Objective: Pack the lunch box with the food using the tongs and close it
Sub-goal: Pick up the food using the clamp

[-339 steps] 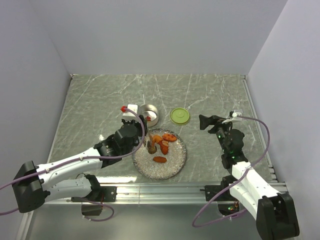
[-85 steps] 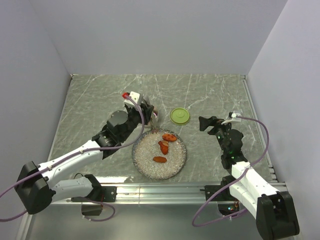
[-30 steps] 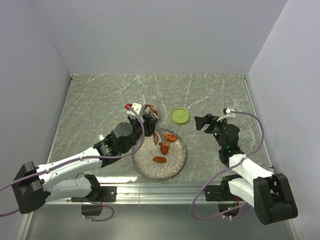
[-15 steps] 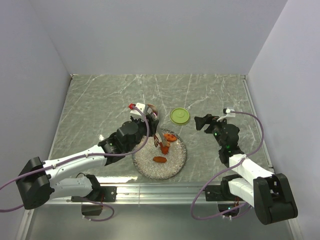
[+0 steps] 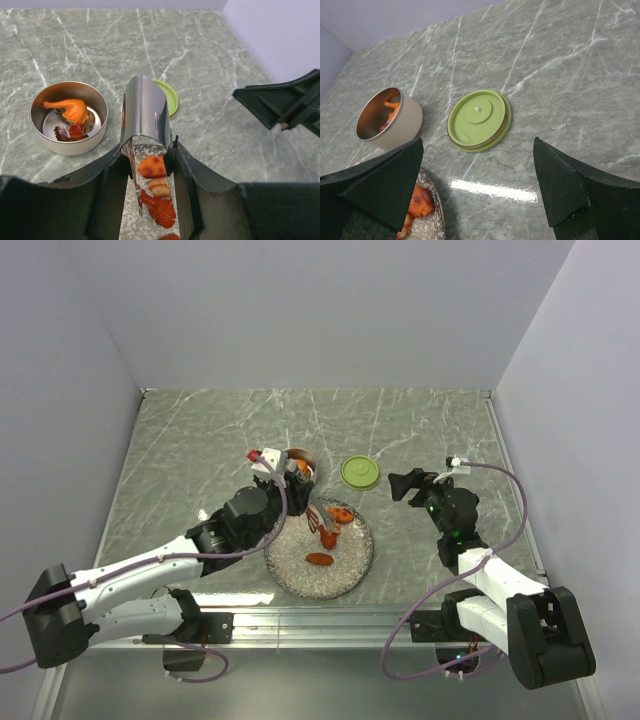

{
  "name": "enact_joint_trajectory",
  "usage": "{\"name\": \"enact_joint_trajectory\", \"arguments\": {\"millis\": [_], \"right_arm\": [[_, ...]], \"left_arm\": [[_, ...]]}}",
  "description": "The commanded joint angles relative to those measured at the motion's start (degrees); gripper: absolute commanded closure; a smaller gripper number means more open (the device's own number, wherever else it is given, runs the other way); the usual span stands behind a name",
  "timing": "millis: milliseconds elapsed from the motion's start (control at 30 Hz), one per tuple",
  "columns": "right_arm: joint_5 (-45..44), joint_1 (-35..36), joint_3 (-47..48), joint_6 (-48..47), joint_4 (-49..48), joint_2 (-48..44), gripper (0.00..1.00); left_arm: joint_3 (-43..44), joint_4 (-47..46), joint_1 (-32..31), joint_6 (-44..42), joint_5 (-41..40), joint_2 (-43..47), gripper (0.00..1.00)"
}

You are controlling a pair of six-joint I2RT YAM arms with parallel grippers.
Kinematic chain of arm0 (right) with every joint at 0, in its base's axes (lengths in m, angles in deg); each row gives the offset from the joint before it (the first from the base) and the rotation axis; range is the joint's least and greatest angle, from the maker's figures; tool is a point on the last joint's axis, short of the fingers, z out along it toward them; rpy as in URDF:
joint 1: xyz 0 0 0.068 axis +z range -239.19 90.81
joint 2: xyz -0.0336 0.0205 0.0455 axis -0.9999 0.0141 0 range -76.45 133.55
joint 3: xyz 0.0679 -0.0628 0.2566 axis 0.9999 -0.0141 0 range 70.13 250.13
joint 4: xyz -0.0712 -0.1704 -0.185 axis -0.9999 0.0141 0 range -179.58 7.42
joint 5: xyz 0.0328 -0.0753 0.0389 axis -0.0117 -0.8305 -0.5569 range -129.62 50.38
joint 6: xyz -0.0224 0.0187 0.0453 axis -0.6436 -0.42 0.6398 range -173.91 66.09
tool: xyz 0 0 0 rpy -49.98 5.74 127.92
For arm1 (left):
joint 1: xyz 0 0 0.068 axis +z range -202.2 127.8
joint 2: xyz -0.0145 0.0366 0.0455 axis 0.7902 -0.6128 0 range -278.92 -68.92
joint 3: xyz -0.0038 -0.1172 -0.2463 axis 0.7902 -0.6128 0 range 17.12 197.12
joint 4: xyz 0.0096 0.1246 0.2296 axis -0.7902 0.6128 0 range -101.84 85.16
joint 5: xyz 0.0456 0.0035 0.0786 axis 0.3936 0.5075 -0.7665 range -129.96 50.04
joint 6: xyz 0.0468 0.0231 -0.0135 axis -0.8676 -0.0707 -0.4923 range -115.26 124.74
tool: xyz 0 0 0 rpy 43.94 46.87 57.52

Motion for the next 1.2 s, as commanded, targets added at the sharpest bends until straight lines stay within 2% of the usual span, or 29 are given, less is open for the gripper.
{"name": "enact_joint_trajectory", "arguments": {"millis": [0,400,667,1167], "right_arm": [[0.0,0.2,2.6,-0.7,-1.8,0.0,0.03],[0.2,0.2,2.7,-0.7,-1.5,-0.1,0.03],[0.4,0.3,2.6,-0.7,-1.6,-0.1,0.03],[0.3,0.3,2.3,-0.7,-1.4,-0.7,0.03]], "left_arm": [[-1.1,-1.5,-1.4,1.3,1.1,4.8,0.56],[-0.1,3.1,-2.4,2.4,0.3,2.6,0.55],[-0.1,2.8,-2.7,2.4,0.7,2.2,0.55],[2.0,1.0,-3.8,1.5,1.0,-4.0,0.55]]}}
